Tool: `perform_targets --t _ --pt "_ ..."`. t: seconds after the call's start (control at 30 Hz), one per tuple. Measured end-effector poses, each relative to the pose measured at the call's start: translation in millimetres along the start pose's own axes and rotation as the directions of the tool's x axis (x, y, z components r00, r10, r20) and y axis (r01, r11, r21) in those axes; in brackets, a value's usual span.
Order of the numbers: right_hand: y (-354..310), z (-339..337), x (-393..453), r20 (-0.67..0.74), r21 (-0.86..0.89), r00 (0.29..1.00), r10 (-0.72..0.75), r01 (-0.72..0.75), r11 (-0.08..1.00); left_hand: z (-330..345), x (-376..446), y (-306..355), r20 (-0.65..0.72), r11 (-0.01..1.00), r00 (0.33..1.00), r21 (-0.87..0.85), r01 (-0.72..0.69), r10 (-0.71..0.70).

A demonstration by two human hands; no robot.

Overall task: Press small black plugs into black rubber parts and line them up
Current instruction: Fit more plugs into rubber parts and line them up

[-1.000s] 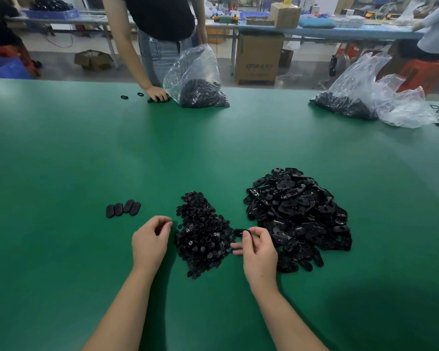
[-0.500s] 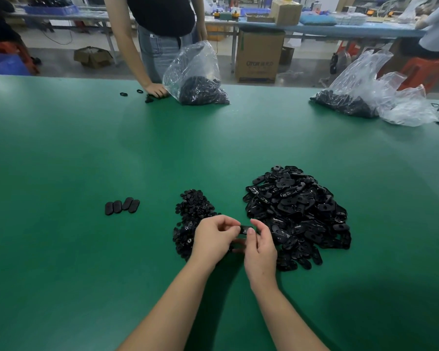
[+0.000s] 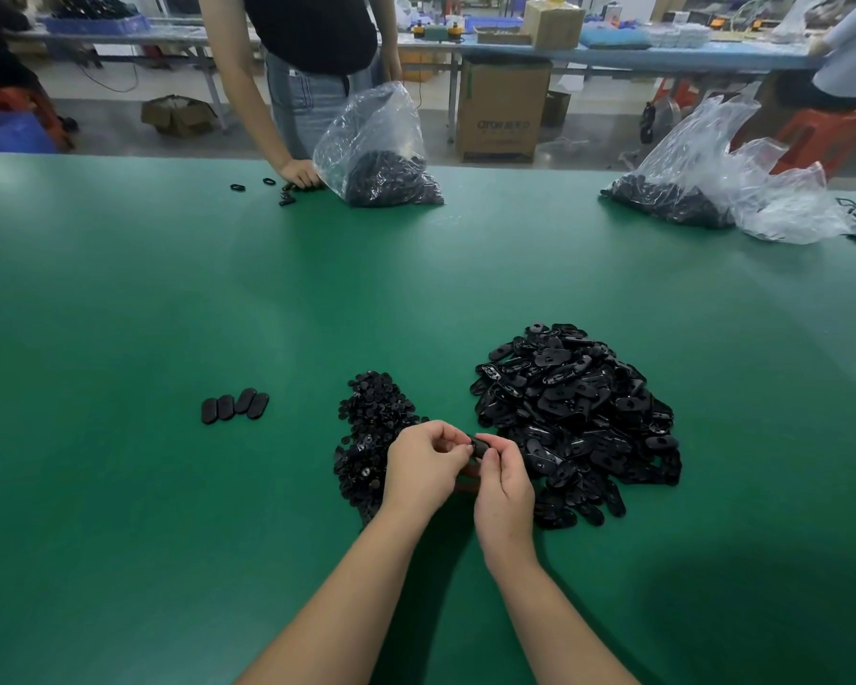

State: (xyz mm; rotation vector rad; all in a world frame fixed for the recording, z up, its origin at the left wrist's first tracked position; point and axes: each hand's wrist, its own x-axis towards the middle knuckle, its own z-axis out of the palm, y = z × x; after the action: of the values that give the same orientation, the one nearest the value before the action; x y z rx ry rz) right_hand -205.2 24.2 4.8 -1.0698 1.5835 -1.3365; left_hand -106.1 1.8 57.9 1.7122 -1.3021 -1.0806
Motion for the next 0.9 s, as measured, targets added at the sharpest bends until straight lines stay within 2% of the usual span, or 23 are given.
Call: perform_targets --t 0.43,0.7,0.9 --pt "-2.9 -0.7 -1.9 0.027 -0.041 1.0 -0.009 0.01 0.999 -3.4 -0.5 8.0 0.016 0.989 0.998 0.139 -0.056 0.055" --pt "-3.0 -3.1 -0.5 0.001 0.111 1.0 0.025 -0.025 0.993 -6.1 5.1 9.8 0.059 0.966 0.995 0.242 -0.089 0.077" --pt "-0.3 -1.7 0.1 0.039 0.081 0.999 0.001 -0.005 0.997 -13.4 8.2 9.1 0.09 0.984 0.994 0.163 -0.076 0.061"
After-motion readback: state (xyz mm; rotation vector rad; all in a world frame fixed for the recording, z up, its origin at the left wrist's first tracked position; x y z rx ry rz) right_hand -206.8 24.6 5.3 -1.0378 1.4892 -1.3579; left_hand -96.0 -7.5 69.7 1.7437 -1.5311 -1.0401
